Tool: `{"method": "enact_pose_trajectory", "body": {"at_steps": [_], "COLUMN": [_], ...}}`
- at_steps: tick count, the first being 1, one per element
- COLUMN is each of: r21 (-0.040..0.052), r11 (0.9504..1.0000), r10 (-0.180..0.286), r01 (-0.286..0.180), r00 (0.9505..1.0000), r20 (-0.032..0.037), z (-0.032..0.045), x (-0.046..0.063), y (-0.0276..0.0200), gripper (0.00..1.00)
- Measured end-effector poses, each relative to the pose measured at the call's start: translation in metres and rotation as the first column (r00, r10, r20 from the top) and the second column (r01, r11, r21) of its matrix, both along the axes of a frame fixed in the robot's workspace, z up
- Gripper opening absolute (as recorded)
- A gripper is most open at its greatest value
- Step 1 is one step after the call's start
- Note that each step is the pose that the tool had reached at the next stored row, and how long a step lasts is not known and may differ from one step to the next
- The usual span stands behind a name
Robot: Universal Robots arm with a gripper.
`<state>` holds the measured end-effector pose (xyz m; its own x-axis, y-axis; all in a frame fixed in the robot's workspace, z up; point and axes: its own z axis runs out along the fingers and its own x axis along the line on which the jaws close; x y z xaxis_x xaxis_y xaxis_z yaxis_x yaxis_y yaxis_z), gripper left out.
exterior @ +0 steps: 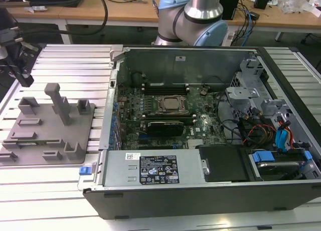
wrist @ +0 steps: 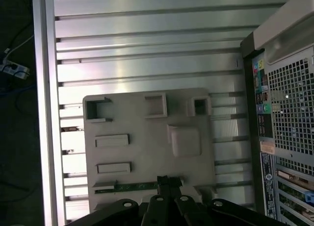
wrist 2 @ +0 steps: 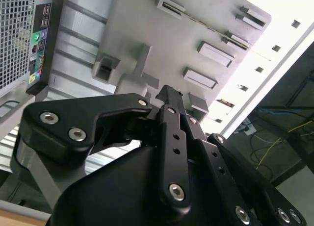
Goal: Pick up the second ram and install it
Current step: 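Reach for the second ram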
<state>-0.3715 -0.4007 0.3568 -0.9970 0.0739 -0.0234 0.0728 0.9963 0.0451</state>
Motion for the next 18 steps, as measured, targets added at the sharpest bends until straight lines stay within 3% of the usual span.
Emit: {"method": "enact_pose_trajectory", "body": {"at_steps": [6, 11, 13, 18], "r21": [0.0, 0.0, 0.0001, 0.0], "r11": [1.0, 1.0, 1.0, 1.0], "r10": [0.0, 0.001, 0.0, 0.001], "r01": [0.0, -0.001, 0.0, -0.001], "r00": [1.0, 1.0, 1.0, 1.0], "r20": [0.0, 0.0, 0.0002, 0.0], "z": [-0.0079, -0.0175, -0.0259, -0.0338], "x": [-0.006, -0.01, -0.012, -0.016], "y": [-0.0051, -0.0148, -0.0208, -0.0232], "gripper": [0.08, 0.08, 0.08, 0.08]}}
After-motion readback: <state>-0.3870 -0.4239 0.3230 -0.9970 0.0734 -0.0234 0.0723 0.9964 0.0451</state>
